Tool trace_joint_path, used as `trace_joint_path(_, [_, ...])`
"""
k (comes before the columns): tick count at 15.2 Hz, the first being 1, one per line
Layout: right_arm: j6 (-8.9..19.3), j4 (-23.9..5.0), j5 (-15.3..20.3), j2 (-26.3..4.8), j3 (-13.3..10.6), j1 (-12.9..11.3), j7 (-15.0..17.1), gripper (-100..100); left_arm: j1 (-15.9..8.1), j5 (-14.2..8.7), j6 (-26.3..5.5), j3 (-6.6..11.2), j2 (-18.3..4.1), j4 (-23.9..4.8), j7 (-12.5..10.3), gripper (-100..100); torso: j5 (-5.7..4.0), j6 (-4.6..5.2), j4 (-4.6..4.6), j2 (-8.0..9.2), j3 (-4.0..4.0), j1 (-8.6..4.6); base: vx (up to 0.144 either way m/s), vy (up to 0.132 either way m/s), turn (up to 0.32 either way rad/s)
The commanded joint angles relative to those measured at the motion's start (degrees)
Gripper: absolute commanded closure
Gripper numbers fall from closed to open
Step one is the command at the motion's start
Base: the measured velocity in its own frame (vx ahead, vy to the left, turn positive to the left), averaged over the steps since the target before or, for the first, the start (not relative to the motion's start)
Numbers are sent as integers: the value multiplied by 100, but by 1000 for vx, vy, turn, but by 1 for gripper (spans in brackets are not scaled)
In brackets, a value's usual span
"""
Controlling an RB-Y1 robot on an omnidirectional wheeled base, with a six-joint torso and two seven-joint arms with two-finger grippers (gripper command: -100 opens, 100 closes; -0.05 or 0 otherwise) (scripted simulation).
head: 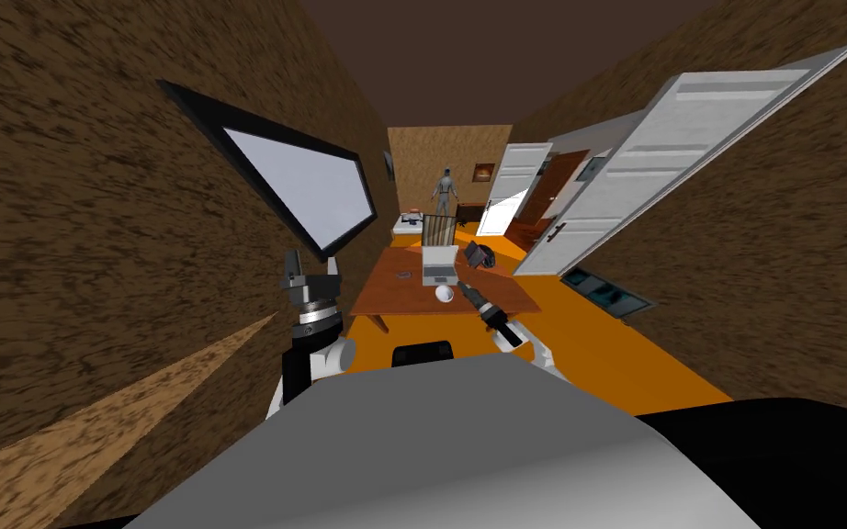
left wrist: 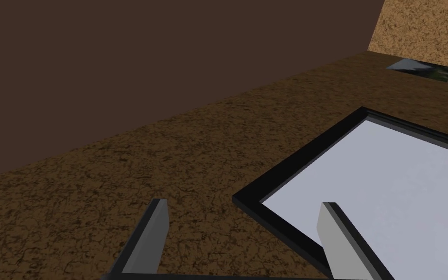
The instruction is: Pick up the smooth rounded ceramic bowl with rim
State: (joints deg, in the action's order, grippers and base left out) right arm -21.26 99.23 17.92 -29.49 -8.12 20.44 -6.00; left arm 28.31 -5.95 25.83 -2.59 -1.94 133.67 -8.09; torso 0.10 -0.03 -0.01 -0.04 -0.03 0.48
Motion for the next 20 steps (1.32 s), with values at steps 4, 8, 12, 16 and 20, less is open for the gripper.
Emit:
trace_joint_path(4, [18,-591,222,-380,-203,-171,-221,-100,0,0,0,0,0,0,0,0,-2,0,0,0,0,-7,18,94,98])
trace_joint_path(8, [0,-1112,483,-753,-436,-352,-479,-100,0,0,0,0,0,0,0,0,-3,1,0,1,0,-14,16,81,121])
trace_joint_path(12, [-9,-1519,616,-930,-556,-444,-610,-100,0,0,0,0,0,0,0,0,-1,0,0,-3,-1,-7,28,97,115])
trace_joint_path(16, [-31,-2095,886,-1267,-801,-628,-876,-100,0,0,0,0,0,0,0,0,-1,1,0,0,0,-8,23,92,131])
trace_joint_path(20, [-55,-2710,1156,-1577,-1050,-809,-1141,-100,0,0,0,0,0,0,0,0,2,1,-1,-4,-2,6,42,126,154])
